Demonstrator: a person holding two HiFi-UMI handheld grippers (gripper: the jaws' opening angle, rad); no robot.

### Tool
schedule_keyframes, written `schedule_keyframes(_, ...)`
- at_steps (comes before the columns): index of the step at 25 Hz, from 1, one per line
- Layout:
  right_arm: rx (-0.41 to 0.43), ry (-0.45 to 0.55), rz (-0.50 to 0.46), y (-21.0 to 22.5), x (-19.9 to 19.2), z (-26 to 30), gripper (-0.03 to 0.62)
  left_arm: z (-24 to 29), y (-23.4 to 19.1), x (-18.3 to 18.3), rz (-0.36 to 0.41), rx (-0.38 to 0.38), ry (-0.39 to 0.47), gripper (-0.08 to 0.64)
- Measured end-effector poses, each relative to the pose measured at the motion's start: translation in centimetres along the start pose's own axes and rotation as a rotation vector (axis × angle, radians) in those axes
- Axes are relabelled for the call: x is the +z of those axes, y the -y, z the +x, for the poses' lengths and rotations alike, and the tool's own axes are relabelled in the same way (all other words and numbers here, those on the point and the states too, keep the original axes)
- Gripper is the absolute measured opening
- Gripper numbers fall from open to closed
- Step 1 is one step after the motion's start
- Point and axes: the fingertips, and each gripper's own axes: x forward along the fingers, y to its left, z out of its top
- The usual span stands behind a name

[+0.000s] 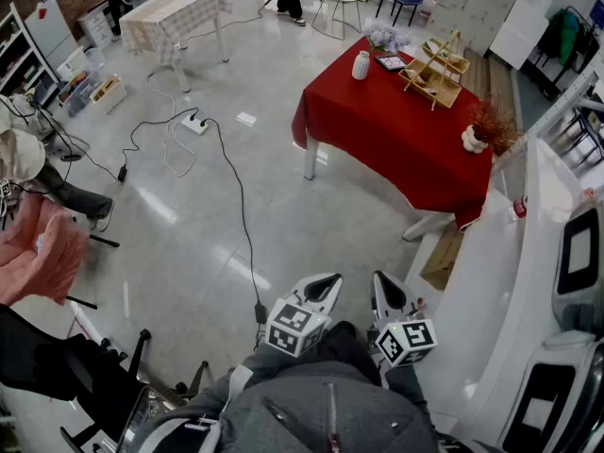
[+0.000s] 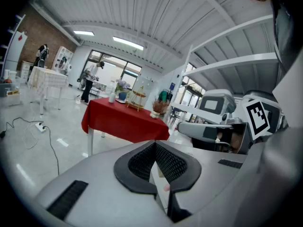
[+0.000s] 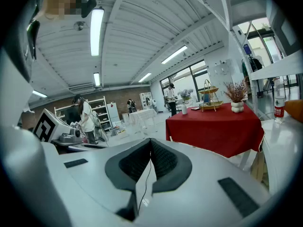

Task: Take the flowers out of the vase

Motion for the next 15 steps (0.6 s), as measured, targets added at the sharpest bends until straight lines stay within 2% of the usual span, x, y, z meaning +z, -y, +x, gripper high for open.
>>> schedule_keyframes(8,0.006,0.003,0.026,-1.0,0.3,0.5,0.009,-1.1,-1.0,0.5,0.001,0.019,0.008,0.009)
schedule_keyframes(15,0.003,0.058,0.097,-1.8,0.8,1.5,0.011,-1.8,-1.9,0.5,0.015,0.000,0.005,0.009)
